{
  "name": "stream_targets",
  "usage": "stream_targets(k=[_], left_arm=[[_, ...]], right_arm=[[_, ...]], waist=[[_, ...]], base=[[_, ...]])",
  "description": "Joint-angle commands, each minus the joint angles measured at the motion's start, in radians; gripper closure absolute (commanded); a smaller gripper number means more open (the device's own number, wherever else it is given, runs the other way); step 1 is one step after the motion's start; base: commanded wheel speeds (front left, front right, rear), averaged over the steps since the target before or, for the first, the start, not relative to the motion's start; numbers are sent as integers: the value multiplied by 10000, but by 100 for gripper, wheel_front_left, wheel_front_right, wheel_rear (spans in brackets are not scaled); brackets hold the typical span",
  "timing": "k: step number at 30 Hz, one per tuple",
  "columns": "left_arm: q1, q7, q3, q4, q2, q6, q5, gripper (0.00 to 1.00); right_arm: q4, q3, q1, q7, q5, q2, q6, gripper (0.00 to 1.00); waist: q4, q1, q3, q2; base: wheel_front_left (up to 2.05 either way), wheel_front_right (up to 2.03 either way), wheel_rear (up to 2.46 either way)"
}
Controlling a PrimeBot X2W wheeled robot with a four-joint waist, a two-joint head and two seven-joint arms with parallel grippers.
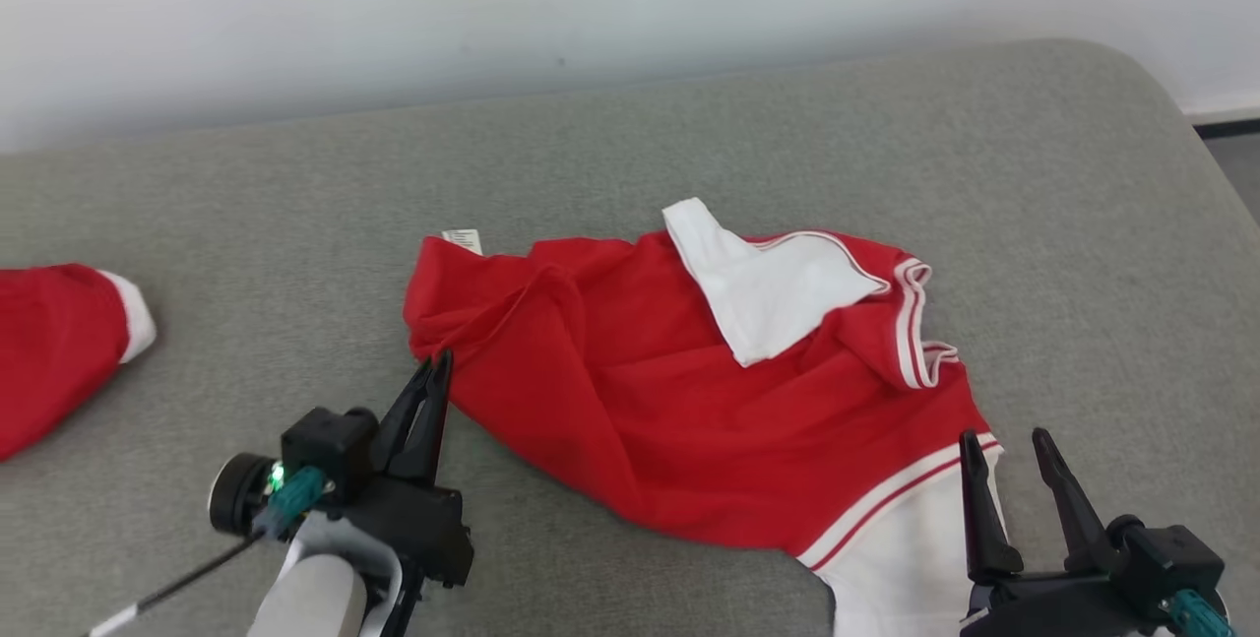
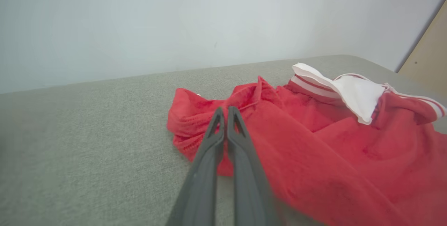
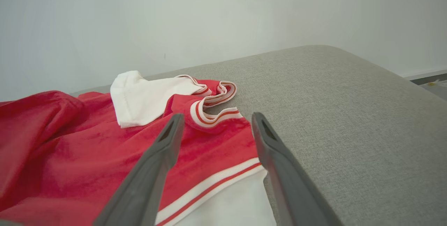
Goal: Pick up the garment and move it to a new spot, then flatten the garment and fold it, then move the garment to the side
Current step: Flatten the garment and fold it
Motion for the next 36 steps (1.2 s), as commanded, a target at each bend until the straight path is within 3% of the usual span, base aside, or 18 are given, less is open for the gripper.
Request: stream_targets(k=[1,10,18,19,20,21,36], left_arm=[[371,-31,147,-274,-22,59,113,100],[3304,-33,1166,-2469,-125,563,-85,100],[4515,-33,1574,-2348,-346,653,-273,100],[4529,-33,1598,-2268,-392,640,-289,86],[4525,-33,1599,-2200,-396,635,-192,9],[4495,-33,1639,-2185,-430,627,-150,0],[4542,-33,3409,-4415,-566,534,1162,0]], right_arm=[[-19,-59,132,-3,-9,-28,-23,0],[-60,-284,494,-3,-25,-15,-23,0],[-47,-335,483,-3,-53,-109,-23,0],[-35,-330,468,-3,-60,-119,-23,0],[-25,-318,457,-3,-71,-125,-23,0],[-22,-319,450,-3,-79,-134,-23,0],[-381,9,527,-3,-270,-114,-23,0]], waist=[[446,0,-390,-1],[1303,0,-719,-1],[1531,0,-637,-1],[1533,0,-646,-1],[1529,0,-661,-1],[1526,0,-680,-1],[1263,0,-1412,-1]], base=[[0,0,0],[0,0,0],[0,0,0],[0,0,0],[0,0,0],[0,0,0],[0,0,0]])
